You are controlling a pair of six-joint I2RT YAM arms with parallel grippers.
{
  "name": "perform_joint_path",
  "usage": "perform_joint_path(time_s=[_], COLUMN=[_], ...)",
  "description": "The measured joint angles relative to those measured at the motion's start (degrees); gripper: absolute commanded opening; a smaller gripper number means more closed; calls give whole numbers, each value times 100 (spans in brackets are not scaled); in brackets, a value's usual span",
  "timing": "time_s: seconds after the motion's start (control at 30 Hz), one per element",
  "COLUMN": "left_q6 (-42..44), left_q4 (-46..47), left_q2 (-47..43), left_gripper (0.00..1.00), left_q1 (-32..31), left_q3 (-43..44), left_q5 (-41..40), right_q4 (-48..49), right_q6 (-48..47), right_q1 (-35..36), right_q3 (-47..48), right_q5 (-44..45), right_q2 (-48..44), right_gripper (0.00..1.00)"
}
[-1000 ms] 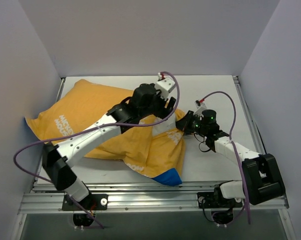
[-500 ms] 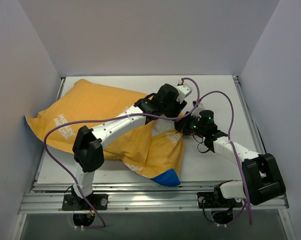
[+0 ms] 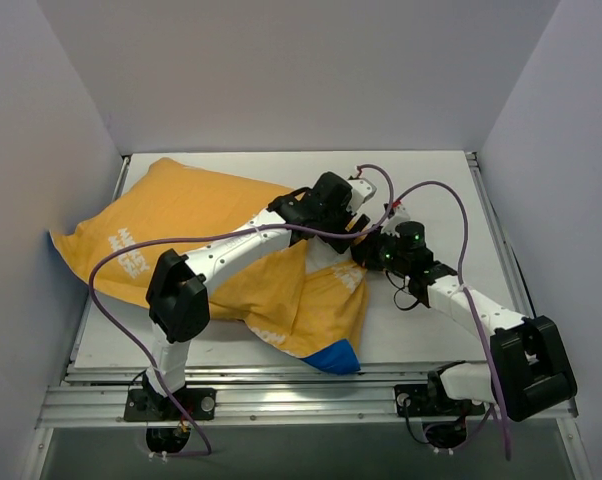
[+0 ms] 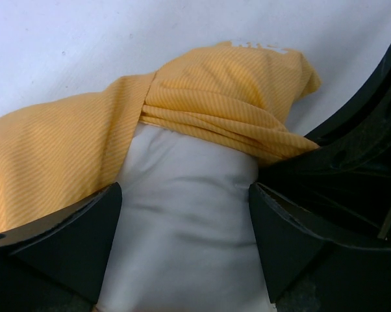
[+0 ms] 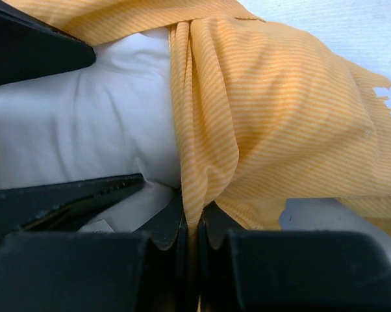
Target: Remove the pillowcase from the pillow
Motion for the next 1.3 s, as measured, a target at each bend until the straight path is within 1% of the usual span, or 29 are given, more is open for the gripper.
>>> perform_joint_path(time_s=[0.17,0.23,0.3,0.33,0.4,0.43,0.47,0.5,0.57,0.63,0.73,0.8,1.03,1.07,1.1,1.2,1.3], left_q6=[-44,-94,-144,-175,-240,-275,-319,-354,-369,-382,-380,-378,-350,-348,-348,-337,-339], left_q4=[-59,-63,-68,-70,-72,-70,-57,-42,76,240,378,398,411,413,411,417,420], left_q2=[17,46,83,103,138,142,142,142,96,-20,-284,-468,-826,-855,-879,-940,-1008], left_gripper=[91,85,75,61,42,18,5,3,2,2,2,2,2,2,2,2,2], left_q1=[0,0,0,2,15,22,26,28,31,31,28,28,24,20,11,0,-2], left_q3=[-2,-2,-2,-2,-13,-48,-85,-120,-267,-461,-723,-859,-1104,-1117,-1130,-1172,-1211], left_q5=[81,79,57,35,13,17,17,7,4,0,22,66,221,238,254,260,205], right_q4=[-256,-293,-302,-302,-302,-299,-302,-299,-313,-372,-459,-601,-1051,-1091,-1145,-1362,-1523], right_q6=[-142,-149,-140,-136,-118,-114,-105,-92,-55,9,81,101,98,96,94,76,68], right_q1=[105,144,188,223,267,289,304,326,348,354,372,382,415,415,417,433,461], right_q3=[146,162,162,162,162,162,162,162,162,162,168,262,901,957,1025,1305,1508], right_q5=[236,330,437,498,603,649,691,737,850,962,1134,1263,1652,1676,1694,1729,1746], right_q2=[-22,-22,-22,-22,-22,-22,-24,-28,-55,-111,-245,-310,-125,-74,-13,229,431], right_gripper=[0,0,0,0,0,1,2,3,7,14,19,20,17,15,10,0,0])
